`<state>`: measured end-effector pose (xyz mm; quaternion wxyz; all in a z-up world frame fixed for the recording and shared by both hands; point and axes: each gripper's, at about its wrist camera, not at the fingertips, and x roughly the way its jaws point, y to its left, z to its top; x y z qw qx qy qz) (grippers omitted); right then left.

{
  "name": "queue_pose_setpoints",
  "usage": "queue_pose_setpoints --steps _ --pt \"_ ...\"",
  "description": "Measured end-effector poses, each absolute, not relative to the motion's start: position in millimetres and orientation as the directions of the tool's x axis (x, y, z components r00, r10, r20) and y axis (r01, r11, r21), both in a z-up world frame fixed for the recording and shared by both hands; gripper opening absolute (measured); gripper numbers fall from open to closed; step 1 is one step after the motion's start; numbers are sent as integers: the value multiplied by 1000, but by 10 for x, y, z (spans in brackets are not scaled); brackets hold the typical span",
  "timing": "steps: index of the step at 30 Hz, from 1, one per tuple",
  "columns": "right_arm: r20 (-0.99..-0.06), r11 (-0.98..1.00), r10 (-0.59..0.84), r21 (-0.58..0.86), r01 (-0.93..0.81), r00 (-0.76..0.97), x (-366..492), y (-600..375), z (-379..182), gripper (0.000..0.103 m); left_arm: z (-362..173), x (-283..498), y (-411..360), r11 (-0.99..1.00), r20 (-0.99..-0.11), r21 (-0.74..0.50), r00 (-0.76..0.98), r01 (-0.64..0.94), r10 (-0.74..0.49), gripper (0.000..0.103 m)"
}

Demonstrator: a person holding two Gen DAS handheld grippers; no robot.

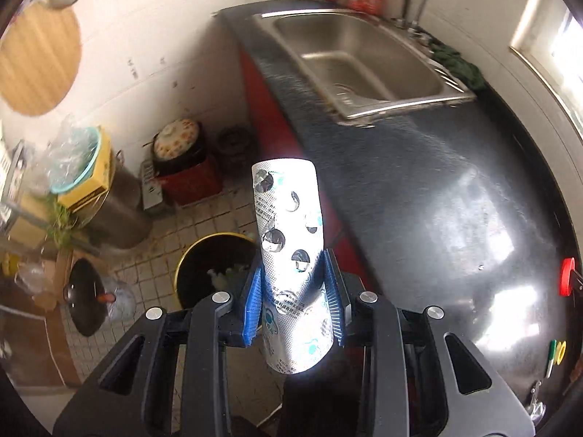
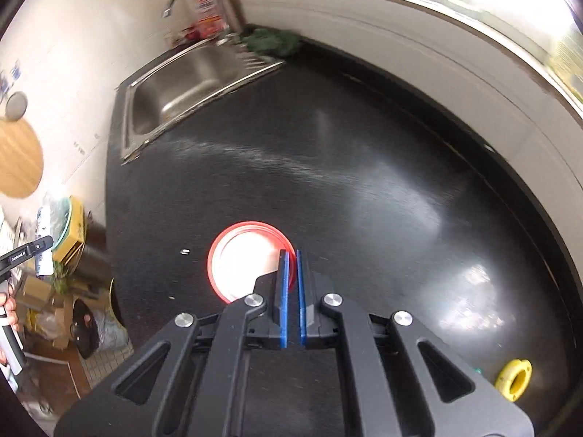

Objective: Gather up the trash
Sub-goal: 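Carry the blister pack and red lid with both tools over the black bin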

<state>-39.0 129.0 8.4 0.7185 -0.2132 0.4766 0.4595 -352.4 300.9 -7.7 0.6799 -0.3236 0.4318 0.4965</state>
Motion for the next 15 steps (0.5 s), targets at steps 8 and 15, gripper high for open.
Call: queue_pose_setpoints --steps 8,15 --pt "-899 139 420 198 -970 -124 -1712 2588 -152 5 -523 -4845 2919 29 -944 -26 34 -999 328 31" --pt "-916 -46 329 227 -973 -230 -2600 3146 -435 5 -855 -5111 3063 -53 -958 -39 22 -998 285 31"
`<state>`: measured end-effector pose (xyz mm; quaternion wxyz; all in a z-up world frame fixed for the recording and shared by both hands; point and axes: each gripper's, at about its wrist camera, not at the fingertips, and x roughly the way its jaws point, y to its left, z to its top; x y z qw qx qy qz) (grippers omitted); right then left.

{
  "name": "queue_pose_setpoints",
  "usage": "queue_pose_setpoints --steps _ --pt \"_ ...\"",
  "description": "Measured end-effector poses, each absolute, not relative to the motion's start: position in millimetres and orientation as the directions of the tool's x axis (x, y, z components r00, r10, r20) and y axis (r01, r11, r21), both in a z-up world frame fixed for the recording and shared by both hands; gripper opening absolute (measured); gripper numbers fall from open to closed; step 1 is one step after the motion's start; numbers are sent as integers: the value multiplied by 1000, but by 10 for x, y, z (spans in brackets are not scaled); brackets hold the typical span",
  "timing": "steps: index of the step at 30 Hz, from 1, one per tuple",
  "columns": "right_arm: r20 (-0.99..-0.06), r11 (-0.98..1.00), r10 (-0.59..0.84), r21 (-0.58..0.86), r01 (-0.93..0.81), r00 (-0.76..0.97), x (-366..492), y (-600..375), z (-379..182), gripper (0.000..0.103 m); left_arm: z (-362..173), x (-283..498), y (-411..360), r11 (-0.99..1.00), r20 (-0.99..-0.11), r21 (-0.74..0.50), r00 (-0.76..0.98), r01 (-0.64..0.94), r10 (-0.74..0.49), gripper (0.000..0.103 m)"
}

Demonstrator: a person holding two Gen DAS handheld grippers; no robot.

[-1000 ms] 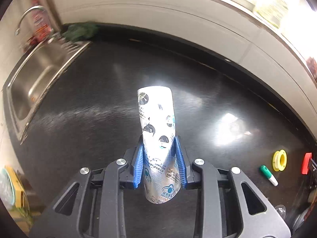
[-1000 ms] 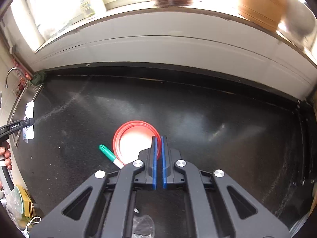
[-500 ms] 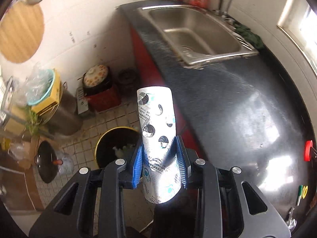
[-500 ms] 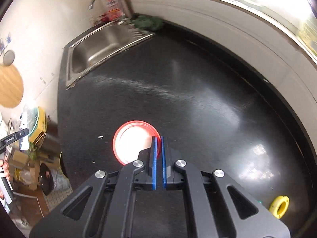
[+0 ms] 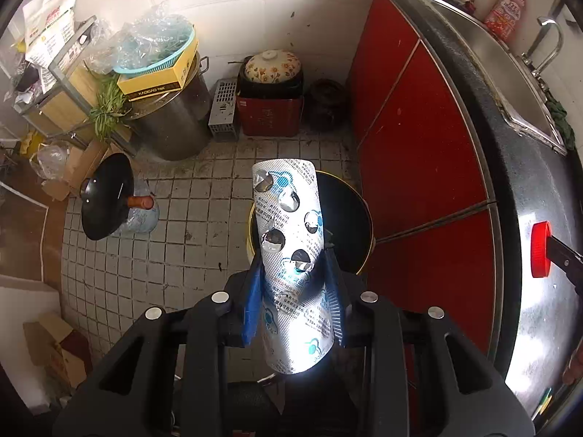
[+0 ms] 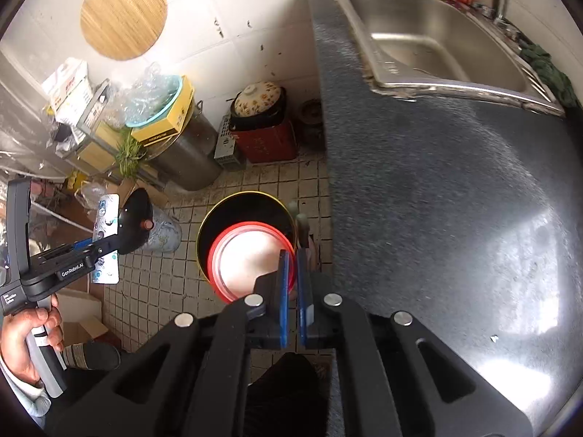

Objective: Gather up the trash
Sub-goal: 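Carry the blister pack and red lid with both tools over the black bin, then open both tools to drop the blister pack and lid into the bin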

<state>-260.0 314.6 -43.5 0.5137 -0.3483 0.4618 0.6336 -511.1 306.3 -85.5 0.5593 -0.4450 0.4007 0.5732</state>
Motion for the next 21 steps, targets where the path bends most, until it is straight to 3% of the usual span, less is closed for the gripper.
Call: queue_pose_setpoints --steps 15,20,21 --pt "-936 -117 190 277 -954 -295 -3272 3725 -1096 5 -1486 -5102 3368 -52 -976 -78 65 -996 209 32" --pt "-921 -79 173 341 -937 -350 -3340 3894 -1151 5 -1532 -5122 3425 -80 -968 -153 133 -985 211 57" --pt "-917 -66 176 351 -934 -357 -3348 3928 -1124 10 -1495 -5132 3438 -92 -968 -137 114 -986 223 78"
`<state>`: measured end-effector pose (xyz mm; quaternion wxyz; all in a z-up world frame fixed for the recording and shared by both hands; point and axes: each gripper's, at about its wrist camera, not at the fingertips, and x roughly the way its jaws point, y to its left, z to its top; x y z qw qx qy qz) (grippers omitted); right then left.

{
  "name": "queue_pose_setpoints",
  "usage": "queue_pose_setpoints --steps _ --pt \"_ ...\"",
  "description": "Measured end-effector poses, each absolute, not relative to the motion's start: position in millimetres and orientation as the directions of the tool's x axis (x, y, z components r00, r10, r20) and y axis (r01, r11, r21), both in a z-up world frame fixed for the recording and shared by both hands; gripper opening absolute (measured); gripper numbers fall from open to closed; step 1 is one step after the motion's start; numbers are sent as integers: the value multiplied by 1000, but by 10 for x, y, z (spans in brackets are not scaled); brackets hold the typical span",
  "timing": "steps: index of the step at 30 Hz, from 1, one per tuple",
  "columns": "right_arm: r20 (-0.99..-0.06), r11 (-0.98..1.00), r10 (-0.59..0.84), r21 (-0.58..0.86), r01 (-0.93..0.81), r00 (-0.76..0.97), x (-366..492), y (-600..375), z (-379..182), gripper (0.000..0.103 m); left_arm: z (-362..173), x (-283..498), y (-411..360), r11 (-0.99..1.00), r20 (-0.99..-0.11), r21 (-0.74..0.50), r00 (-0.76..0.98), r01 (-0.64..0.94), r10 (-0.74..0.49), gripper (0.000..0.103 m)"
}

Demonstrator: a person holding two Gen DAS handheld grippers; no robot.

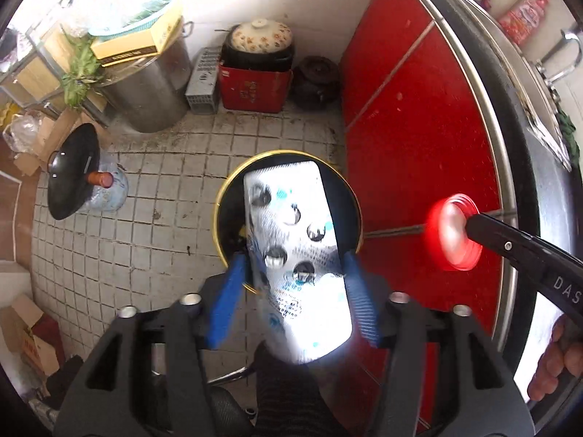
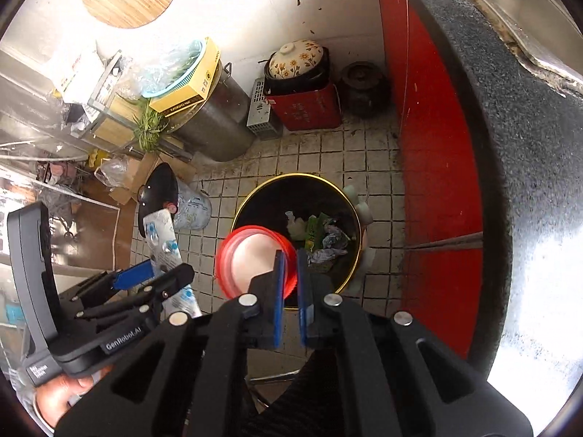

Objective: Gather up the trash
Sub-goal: 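Open both tools to drop the blister pack and lid into the bin, then return both tools to the countertop trash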

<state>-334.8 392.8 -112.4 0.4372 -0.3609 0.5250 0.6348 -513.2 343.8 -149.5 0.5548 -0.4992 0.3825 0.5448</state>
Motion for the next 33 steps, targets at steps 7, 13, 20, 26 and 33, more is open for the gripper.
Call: queue_pose_setpoints --steps 7,13,20,26,33 --pt "-840 -31 326 449 -893 -434 -3145 3917 -515 83 -1113 -5174 3485 -95 -958 -53 24 -994 287 96" --pt "-796 138 558 367 -920 -234 -2091 3152 145 96 -778 -4591 3441 38 -941 -54 64 -998 332 96" --pt "-834 688 478 159 -708 277 -505 703 429 96 -426 -2755 3031 469 -910 -121 287 -875 300 96" --pt "-871 939 250 111 -326 423 -163 -1385 287 96 -175 -1097 2228 774 -894 -132 413 -619 177 96" --pt "-897 993 118 115 -34 425 -366 -2770 69 96 -226 37 970 954 -908 -91 418 -287 40 96"
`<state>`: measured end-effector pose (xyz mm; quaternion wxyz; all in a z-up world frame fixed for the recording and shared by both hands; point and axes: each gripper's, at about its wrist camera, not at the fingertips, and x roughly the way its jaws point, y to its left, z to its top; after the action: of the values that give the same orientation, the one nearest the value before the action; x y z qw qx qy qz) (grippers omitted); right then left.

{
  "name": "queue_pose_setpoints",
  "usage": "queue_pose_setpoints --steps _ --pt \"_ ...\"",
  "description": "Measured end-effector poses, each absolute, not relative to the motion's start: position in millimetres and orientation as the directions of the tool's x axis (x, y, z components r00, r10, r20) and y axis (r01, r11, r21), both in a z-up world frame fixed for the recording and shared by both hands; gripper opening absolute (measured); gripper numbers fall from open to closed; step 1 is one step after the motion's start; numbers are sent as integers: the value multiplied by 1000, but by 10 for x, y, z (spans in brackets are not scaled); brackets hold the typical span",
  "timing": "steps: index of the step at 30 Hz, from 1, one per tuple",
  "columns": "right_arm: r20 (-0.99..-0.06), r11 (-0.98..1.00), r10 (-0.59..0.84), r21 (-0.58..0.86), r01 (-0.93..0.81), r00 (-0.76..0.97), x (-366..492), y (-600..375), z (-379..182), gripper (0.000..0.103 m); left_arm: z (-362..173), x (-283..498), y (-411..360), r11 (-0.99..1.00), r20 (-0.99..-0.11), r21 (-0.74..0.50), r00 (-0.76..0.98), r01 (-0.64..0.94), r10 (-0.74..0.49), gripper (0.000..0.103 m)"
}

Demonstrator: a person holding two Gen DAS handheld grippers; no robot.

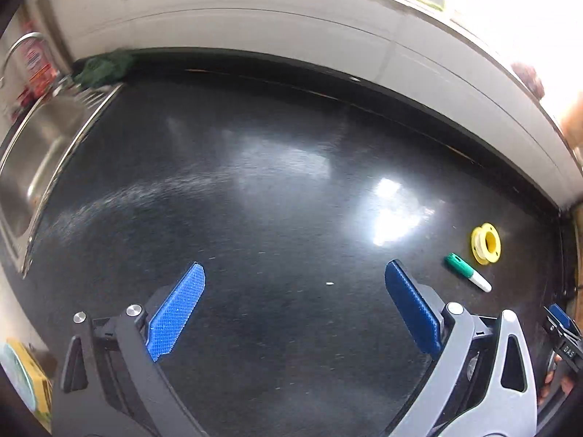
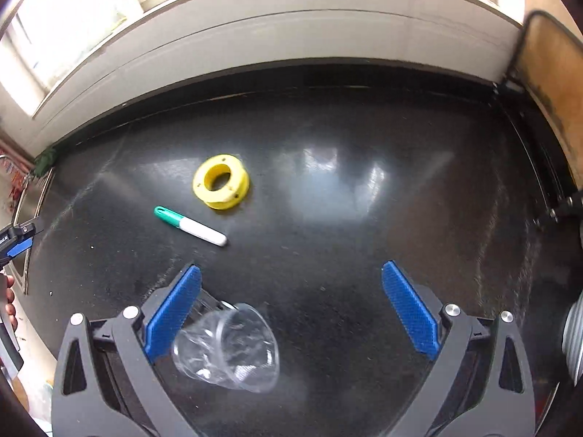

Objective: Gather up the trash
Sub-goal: 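Return both tools to the countertop trash, then grasp the clear plastic cup with the right tool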

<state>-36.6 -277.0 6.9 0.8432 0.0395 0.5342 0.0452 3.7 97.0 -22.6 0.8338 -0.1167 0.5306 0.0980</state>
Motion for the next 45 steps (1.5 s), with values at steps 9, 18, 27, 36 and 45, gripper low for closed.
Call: queue_pose_setpoints --steps 9,18,27,36,45 --pt "-881 960 272 275 -50 386 -756 -2875 21 96 -524 406 70 999 -938 -25 345 -25 -15 96" --pt "-904 951 304 267 -157 299 -727 -2373 -150 82 -659 575 -140 998 -940 38 341 44 21 96" --pt "-913 950 301 262 -173 274 -622 -2268 -250 72 -656 556 83 997 -940 71 335 4 66 96" --pt "-920 942 316 275 -192 233 -592 -2146 -350 58 -732 277 949 975 -938 152 287 -165 195 96" --pt "-912 957 290 271 -106 290 -478 -2457 -248 11 -621 368 516 994 -935 107 343 28 91 96"
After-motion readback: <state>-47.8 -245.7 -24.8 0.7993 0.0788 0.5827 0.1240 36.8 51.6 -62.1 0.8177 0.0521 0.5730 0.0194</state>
